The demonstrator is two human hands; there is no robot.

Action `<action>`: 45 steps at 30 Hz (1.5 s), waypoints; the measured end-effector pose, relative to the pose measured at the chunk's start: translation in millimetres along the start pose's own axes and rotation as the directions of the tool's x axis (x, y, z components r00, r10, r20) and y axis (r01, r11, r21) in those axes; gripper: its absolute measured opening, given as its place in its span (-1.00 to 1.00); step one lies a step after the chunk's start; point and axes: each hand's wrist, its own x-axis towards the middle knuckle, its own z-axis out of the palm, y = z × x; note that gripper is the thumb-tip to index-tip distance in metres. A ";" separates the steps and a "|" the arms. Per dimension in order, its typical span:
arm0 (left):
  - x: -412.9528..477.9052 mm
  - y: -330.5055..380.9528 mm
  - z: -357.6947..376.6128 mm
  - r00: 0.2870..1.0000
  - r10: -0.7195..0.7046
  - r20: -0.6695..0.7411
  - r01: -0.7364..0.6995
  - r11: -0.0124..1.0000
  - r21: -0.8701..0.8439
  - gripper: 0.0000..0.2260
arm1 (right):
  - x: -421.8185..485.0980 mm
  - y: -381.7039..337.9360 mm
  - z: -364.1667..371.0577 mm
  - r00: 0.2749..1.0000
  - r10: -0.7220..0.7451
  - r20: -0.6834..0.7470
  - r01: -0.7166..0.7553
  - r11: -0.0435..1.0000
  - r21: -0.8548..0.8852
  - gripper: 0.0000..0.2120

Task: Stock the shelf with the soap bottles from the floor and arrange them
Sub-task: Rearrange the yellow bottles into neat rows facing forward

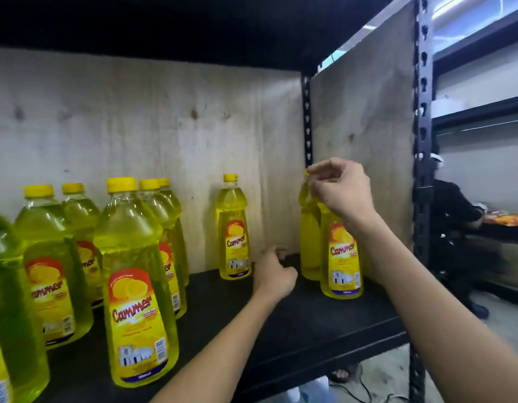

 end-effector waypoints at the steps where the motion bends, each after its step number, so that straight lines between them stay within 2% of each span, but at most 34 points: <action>1: -5.9 7.5 4.9 0.997 -0.010 0.076 0.013 0.999 -0.044 -0.56 | 1.4 0.4 -13.5 0.989 -0.062 -0.134 0.046 0.991 -0.122 -0.80; 2: -11.6 16.2 10.4 0.991 -0.013 0.131 0.022 0.997 -0.067 -0.52 | 4.5 2.0 -25.5 0.977 -0.087 -0.194 0.046 0.977 -0.208 -0.76; 3: -15.4 22.8 16.5 0.986 -0.016 0.167 0.030 0.996 -0.083 -0.44 | 7.7 5.1 -33.2 0.982 -0.044 -0.182 0.000 0.973 -0.232 -0.68; 5: -20.0 32.7 27.1 0.979 -0.040 0.199 0.063 0.992 -0.110 -0.30 | 15.0 11.6 -41.1 0.979 0.199 -0.029 -0.202 0.968 -0.151 -0.47; 6: -20.4 35.4 31.1 0.976 -0.049 0.212 0.076 0.990 -0.123 -0.27 | 15.5 13.8 -42.3 0.947 0.312 0.072 -0.305 0.947 -0.098 -0.38; 8: -20.6 39.8 37.5 0.969 -0.054 0.243 0.090 0.986 -0.138 -0.25 | 14.6 17.9 -46.2 0.886 0.428 0.181 -0.417 0.904 -0.094 -0.27; 11: -24.4 41.1 46.2 0.970 -0.034 0.243 0.065 0.990 -0.122 -0.26 | 12.6 29.5 -50.7 0.901 0.380 0.208 -0.354 0.923 -0.152 -0.23; 14: -30.8 40.0 53.2 0.985 0.018 0.169 -0.004 0.996 -0.084 -0.29 | 12.3 32.5 -49.6 0.925 0.335 0.181 -0.305 0.937 -0.173 -0.26; 16: -34.2 41.3 55.4 0.991 0.055 0.121 -0.047 0.997 -0.064 -0.31 | 12.4 29.4 -43.0 0.928 0.334 0.164 -0.304 0.935 -0.180 -0.18; 20: -34.1 38.4 45.3 0.999 -0.006 0.040 0.010 0.994 -0.110 -0.21 | 7.5 17.9 -9.3 0.941 0.271 0.202 -0.235 0.954 -0.184 -0.10; 24: -29.0 13.5 10.2 0.982 -0.047 -0.184 0.033 0.996 -0.078 -0.09 | 2.4 2.7 36.6 0.908 0.270 0.320 -0.270 0.962 -0.047 -0.16; 27: -25.2 -11.1 -19.7 0.955 -0.099 -0.280 0.100 0.995 -0.011 -0.07 | -9.1 -9.7 73.2 0.867 0.255 0.428 -0.273 0.962 -0.022 -0.28; 31: -25.5 -33.5 -43.0 0.934 -0.145 -0.326 0.164 0.986 0.030 -0.11 | -20.0 -14.6 108.7 0.810 0.278 0.517 -0.319 0.948 -0.009 -0.28; 35: -21.8 -40.7 -51.8 0.933 -0.152 -0.328 0.174 0.984 0.037 -0.13 | -17.7 -13.2 122.3 0.777 0.287 0.560 -0.338 0.941 -0.013 -0.53; 37: -19.8 -41.6 -53.0 0.935 -0.159 -0.316 0.185 0.981 0.052 -0.13 | -15.6 -12.5 123.2 0.771 0.293 0.566 -0.354 0.935 -0.002 -0.54; 41: -23.2 -39.0 -57.6 0.953 -0.170 -0.249 0.197 0.976 0.089 -0.09 | -16.0 -7.6 123.7 0.756 0.290 0.587 -0.338 0.941 -0.029 -0.41; 43: -33.5 -33.4 -57.3 0.947 -0.195 -0.254 0.231 0.966 0.119 -0.03 | -16.8 -4.9 117.3 0.721 0.318 0.616 -0.344 0.936 -0.081 -0.22; 44: -40.8 -28.8 -55.1 0.941 -0.152 -0.301 0.216 0.958 0.190 -0.02 | -13.9 -1.9 108.9 0.724 0.328 0.607 -0.338 0.936 -0.103 -0.16; 45: -48.4 -23.6 -51.6 0.926 -0.040 -0.376 0.163 0.939 0.302 -0.06 | -8.2 1.9 97.4 0.762 0.320 0.563 -0.320 0.942 -0.102 -0.17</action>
